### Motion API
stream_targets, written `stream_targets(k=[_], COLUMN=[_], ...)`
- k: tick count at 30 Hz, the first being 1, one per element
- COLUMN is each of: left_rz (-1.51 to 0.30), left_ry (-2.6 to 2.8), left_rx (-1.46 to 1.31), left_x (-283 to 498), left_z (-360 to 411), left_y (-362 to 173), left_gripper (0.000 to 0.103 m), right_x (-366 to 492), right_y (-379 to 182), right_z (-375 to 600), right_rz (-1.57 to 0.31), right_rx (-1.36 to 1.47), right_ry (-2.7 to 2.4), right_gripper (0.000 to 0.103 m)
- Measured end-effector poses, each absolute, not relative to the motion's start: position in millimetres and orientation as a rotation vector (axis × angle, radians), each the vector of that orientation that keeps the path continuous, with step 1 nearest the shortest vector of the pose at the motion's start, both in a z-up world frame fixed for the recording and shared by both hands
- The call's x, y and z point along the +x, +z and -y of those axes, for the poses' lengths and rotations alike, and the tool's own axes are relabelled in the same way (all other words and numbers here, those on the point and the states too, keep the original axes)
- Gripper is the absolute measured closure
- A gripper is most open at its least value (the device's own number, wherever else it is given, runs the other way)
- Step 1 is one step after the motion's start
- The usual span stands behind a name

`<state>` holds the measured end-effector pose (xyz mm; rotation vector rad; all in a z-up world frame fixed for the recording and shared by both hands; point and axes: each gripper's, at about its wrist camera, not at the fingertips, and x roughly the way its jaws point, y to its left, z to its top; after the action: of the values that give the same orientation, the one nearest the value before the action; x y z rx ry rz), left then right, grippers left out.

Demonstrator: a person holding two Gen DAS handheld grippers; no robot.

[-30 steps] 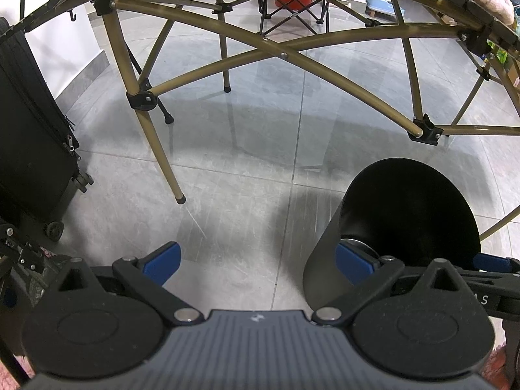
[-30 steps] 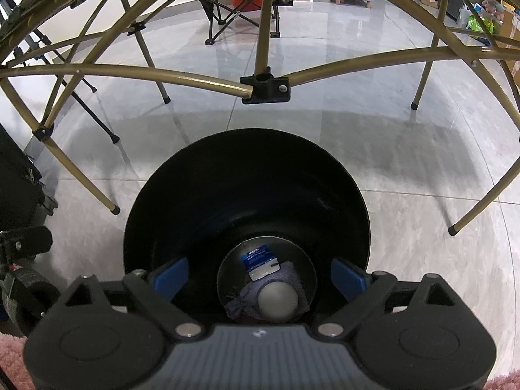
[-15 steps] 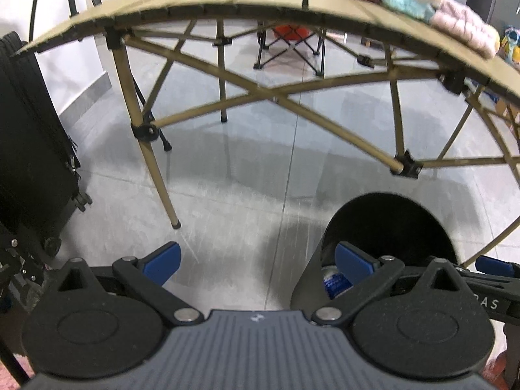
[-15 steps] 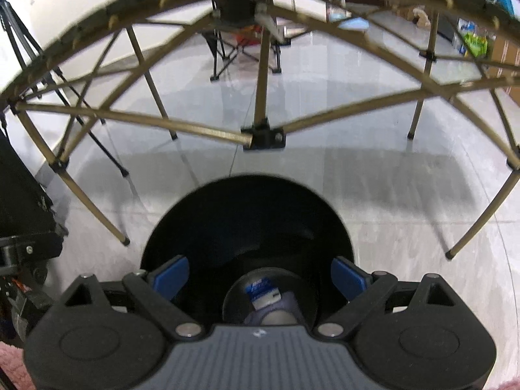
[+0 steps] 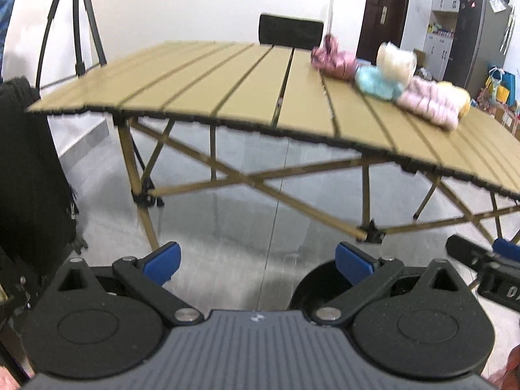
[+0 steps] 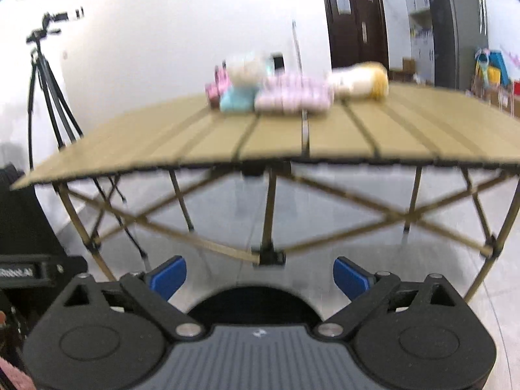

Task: Collect trash
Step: 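Raise both tools back up toward the table, then grasp the lilac fluffy headband with the right tool while the left tool grasps the clear plastic bag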

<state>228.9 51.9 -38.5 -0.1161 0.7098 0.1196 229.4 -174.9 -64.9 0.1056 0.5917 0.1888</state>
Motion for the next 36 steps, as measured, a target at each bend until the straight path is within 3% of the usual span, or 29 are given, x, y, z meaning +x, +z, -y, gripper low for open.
stream_targets(k=[4, 18, 36], left_rz=[-0.66, -0.546, -0.527], left_ry=[0.12, 0.104, 0.092], left_rx=[-0.107, -0.101, -0.123], left_x=[236.3, 288.3, 379.8], left_z=[-45.4, -22.2, -17.0], left_y=[-21.9, 18.4, 38.5], left_gripper=[0.0, 0.0, 0.0], right_x=[234.9, 305.4, 419.1], right_y=[-38.5, 3.4, 3.8], right_z=[183.8, 203.1, 195.8], right_rz=[-0.496, -0.36, -0.477], right_rx=[0.11, 0.128, 0.13], right_ry=[0.19, 0.143, 0.07], right_gripper=[0.0, 0.0, 0.0])
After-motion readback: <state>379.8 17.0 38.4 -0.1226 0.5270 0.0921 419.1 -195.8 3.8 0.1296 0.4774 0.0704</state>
